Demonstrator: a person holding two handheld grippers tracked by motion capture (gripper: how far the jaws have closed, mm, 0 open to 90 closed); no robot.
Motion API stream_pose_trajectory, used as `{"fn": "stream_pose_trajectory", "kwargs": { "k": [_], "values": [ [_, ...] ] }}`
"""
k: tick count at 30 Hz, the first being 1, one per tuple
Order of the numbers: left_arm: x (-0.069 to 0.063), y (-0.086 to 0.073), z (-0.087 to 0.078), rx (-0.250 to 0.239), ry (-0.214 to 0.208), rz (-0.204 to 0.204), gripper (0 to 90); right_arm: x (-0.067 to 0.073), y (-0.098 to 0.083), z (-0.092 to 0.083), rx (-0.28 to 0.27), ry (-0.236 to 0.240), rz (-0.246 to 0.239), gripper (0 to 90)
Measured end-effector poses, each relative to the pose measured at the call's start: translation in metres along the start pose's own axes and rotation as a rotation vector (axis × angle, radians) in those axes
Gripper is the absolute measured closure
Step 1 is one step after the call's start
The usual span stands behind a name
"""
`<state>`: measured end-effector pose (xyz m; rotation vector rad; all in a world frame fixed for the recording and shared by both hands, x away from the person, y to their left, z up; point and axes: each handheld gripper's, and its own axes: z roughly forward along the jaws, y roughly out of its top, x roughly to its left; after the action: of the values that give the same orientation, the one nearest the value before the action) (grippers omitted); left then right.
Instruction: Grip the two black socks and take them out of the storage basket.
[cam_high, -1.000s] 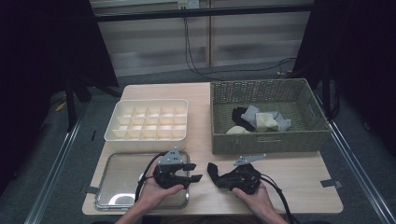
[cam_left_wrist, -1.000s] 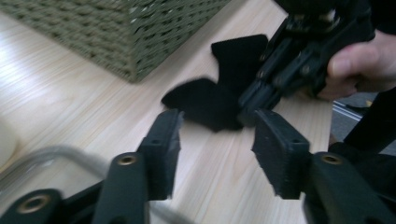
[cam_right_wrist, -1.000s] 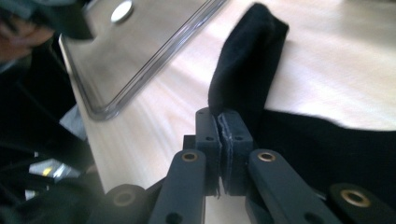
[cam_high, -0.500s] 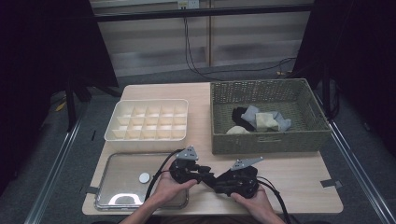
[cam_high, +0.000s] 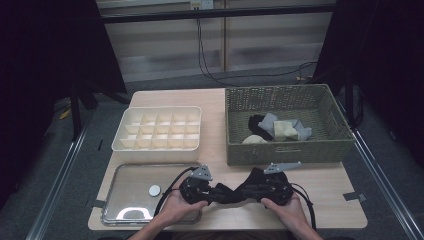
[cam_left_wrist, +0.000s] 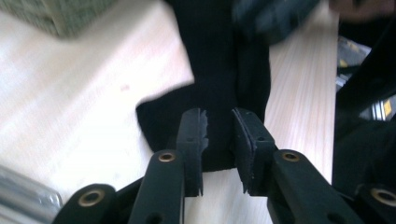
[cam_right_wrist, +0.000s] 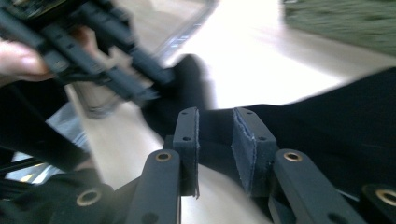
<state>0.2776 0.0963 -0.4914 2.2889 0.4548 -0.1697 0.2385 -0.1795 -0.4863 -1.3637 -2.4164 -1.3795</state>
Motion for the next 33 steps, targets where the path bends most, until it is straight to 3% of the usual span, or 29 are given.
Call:
{"fn": "stream_pose_trajectory", "kwargs": {
  "k": [1,3,4,6,8,10,11,13,16,22,26,27,28,33],
  "values": [
    [-0.002,-0.002,-0.001,0.031,0.026,0.005,74.2,-0.005,0.000,-0.002,-0.004,-0.016,0.004,71.5],
    [-0.005,-0.004,-0.003,0.040,0.005,0.016,74.7,-0.014,-0.001,-0.006,-0.012,-0.041,0.015,71.2],
    [-0.007,-0.005,-0.004,0.035,0.010,0.014,74.7,-0.017,-0.001,-0.009,-0.019,-0.046,0.028,70.4],
    [-0.007,-0.006,-0.006,0.004,-0.023,0.013,74.7,-0.022,0.001,-0.014,-0.043,-0.055,0.035,69.7],
    [-0.006,-0.004,-0.011,-0.018,-0.002,0.012,74.3,-0.028,0.004,-0.019,-0.064,-0.074,0.049,67.9],
    [-0.004,-0.004,-0.016,-0.036,-0.016,0.006,75.2,-0.035,0.007,-0.023,-0.082,-0.085,0.054,65.6],
    [-0.003,-0.004,-0.018,-0.037,-0.021,0.013,76.7,-0.037,0.008,-0.023,-0.080,-0.093,0.053,64.1],
    [-0.002,-0.003,-0.018,-0.051,0.015,0.027,79.0,-0.044,0.009,-0.021,-0.063,-0.120,0.046,62.2],
    [0.001,0.000,-0.011,-0.065,0.005,0.015,79.5,-0.055,0.009,-0.018,-0.058,-0.129,0.063,61.4],
    [0.001,-0.001,0.001,0.009,0.006,0.016,75.6,-0.063,0.013,-0.021,-0.082,-0.165,0.066,56.3],
    [0.003,-0.004,0.000,0.004,0.012,0.008,74.9,-0.066,0.015,-0.024,-0.096,-0.167,0.077,54.1],
    [0.004,-0.004,-0.003,0.028,0.034,0.011,74.8,-0.067,0.014,-0.024,-0.092,-0.175,0.074,53.1],
    [0.006,-0.005,-0.005,0.030,0.023,0.002,74.7,-0.068,0.014,-0.023,-0.087,-0.184,0.077,51.8],
    [0.015,-0.012,-0.013,0.003,0.041,-0.034,72.4,-0.072,0.010,-0.017,-0.051,-0.177,0.097,53.0]
  ]
}}
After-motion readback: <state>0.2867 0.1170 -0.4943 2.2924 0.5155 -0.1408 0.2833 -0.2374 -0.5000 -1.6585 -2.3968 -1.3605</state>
